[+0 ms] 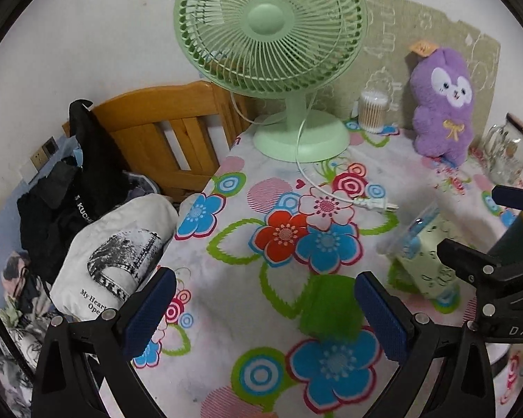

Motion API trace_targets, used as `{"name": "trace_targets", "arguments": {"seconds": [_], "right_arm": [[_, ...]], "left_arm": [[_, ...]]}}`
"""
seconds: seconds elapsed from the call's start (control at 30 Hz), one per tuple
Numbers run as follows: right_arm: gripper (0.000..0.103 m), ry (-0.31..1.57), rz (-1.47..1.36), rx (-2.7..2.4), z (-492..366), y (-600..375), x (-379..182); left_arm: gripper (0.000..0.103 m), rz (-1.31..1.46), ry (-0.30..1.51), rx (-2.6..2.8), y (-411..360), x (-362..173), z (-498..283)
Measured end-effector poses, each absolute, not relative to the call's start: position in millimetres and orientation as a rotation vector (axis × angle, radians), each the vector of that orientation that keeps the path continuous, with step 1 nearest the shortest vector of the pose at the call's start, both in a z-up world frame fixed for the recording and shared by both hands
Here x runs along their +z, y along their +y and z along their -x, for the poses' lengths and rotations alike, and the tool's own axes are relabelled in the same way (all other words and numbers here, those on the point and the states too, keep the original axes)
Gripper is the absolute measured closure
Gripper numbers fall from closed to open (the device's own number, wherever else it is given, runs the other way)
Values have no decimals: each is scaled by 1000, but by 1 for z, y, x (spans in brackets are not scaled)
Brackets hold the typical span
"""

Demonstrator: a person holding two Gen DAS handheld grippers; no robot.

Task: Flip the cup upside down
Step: 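Close the right gripper around the pale green paper cup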

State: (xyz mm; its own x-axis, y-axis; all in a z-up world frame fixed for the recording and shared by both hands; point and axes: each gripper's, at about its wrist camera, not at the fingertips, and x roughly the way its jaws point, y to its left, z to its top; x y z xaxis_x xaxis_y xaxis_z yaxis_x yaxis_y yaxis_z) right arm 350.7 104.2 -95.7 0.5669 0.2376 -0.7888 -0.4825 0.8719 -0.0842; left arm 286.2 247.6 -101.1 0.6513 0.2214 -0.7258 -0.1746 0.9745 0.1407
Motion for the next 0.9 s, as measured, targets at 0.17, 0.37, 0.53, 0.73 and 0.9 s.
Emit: {"name": "trace_targets", "arguments": {"seconds": [0.17,0.37,0.53,0.73,0.9], "right_arm": [[0,946,318,459,-365,106,-112],[0,1004,359,501,-368,112,-125],[32,1039,382,529,-367,121,-133],[40,1043,373,536,-366,122,-132],[41,1013,377,537,-357,122,-122]], "left_arm": [[0,-99,852,247,246,-111,-298],[0,-89,862,247,248,-116,-301],[0,-87,862,247,249,-114,-299],[0,-83,854,245,251,-110,-292],[0,-77,844,240,253,-103,-286]]}}
